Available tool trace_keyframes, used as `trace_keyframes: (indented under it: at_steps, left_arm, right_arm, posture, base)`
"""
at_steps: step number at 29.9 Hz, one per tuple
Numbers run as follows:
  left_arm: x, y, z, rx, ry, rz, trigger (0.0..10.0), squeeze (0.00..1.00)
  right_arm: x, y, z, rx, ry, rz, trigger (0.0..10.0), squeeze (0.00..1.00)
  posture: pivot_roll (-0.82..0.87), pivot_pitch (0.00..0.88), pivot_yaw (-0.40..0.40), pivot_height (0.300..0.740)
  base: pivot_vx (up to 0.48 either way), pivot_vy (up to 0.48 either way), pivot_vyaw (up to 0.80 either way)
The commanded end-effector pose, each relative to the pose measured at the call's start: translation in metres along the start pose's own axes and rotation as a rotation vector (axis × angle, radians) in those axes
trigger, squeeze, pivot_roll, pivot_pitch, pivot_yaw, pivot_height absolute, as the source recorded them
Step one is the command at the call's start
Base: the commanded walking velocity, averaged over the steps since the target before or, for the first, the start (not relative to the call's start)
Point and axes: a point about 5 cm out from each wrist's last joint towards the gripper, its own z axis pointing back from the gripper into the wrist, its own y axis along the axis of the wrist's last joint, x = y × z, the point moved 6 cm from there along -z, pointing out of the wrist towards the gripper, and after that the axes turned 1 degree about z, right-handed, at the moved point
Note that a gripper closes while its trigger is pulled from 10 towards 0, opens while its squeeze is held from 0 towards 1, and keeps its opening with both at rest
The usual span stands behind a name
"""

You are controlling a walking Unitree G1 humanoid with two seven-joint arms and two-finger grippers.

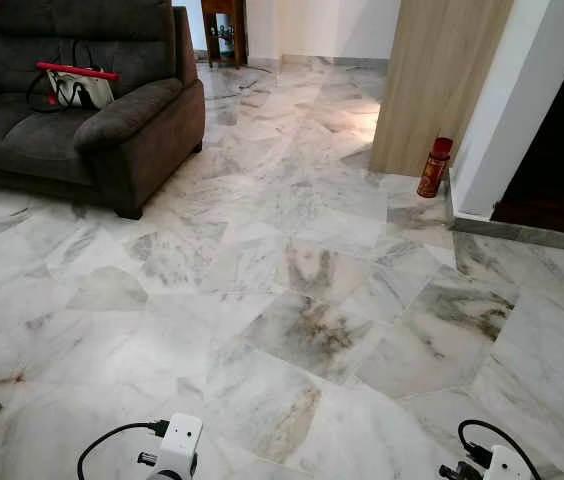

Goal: Picking trash to rubbish bin

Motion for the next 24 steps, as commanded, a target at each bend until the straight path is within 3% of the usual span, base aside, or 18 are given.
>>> trace_keyframes:
  at_steps: [1,24]
  left_arm:
    - [-0.0028,-0.0034,0.0009,-0.010,0.000,-0.007,10.0,0.00]
    - [-0.0043,-0.0023,0.0008,-0.009,-0.002,-0.014,10.0,0.00]
  right_arm:
    - [0.0039,-0.0022,0.0020,0.002,-0.009,-0.007,10.0,0.00]
    - [0.0026,-0.0043,0.0023,-0.004,-0.005,-0.002,10.0,0.00]
  posture:
    - [0.02,0.083,0.012,0.740]
    - [0.02,0.059,0.023,0.740]
  base:
    - [0.000,0.000,0.00]
    - [0.000,0.000,0.00]
